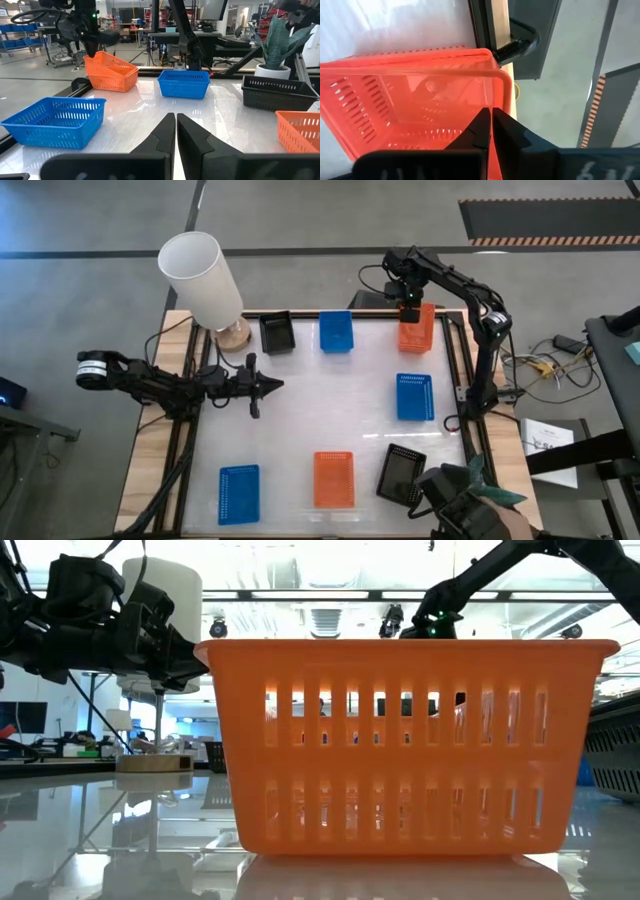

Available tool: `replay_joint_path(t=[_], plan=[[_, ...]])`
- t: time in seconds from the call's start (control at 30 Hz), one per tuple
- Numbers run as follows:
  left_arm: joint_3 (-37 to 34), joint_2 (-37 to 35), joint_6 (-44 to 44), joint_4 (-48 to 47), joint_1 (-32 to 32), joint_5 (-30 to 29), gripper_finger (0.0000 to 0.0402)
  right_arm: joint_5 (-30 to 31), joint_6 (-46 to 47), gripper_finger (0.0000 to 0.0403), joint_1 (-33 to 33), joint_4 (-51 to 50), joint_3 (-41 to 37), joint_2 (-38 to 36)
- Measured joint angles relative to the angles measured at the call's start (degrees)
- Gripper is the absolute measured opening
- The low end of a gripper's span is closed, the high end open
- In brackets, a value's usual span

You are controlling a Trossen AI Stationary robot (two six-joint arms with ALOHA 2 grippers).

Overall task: Stack baskets by color
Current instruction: Stack the middle left orange bin on top of the top right orange bin

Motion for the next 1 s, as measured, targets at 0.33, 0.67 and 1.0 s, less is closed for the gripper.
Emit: replay_joint_path(t=[0.33,0.67,1.0], plan=[[0.0,0.0,0.0,0.0,0.0,0.0,0.0,0.0,13.1,0.0074,1.0,-4.9,5.9,-1.8],[0.0,0.0,0.0,0.0,0.1,0.0,0.0,-7.3,43.5,0.0023,4.8,2.7,-2.8,-11.8],[0.1,0.0,0.0,0.1,0.0,0.0,0.0,4.0,67.4,0.0072,14.6,23.8,-27.3,-27.2]])
